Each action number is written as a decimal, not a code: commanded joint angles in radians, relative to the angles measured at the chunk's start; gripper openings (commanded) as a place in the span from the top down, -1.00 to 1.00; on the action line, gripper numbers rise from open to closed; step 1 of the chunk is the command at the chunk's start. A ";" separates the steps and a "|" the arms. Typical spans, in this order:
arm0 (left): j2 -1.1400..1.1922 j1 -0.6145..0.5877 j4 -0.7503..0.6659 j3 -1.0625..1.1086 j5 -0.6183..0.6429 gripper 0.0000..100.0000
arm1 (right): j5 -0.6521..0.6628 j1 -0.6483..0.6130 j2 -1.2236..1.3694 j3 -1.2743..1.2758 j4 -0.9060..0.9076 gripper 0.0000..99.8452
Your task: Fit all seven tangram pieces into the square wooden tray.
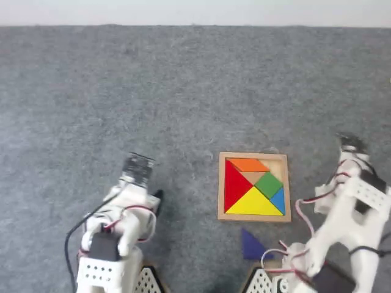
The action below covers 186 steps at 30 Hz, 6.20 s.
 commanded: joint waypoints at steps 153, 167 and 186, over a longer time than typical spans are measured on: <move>1.432 0.922 -0.238 -0.869 -0.367 0.38 | -0.238 0.731 -0.002 -0.181 -0.183 0.61; 1.435 0.941 -0.334 -0.831 -0.342 0.38 | -0.229 0.779 0.010 -0.198 -0.231 0.62; 1.439 0.888 -0.292 -0.947 -0.163 0.38 | -0.178 0.789 0.022 -0.178 -0.229 0.62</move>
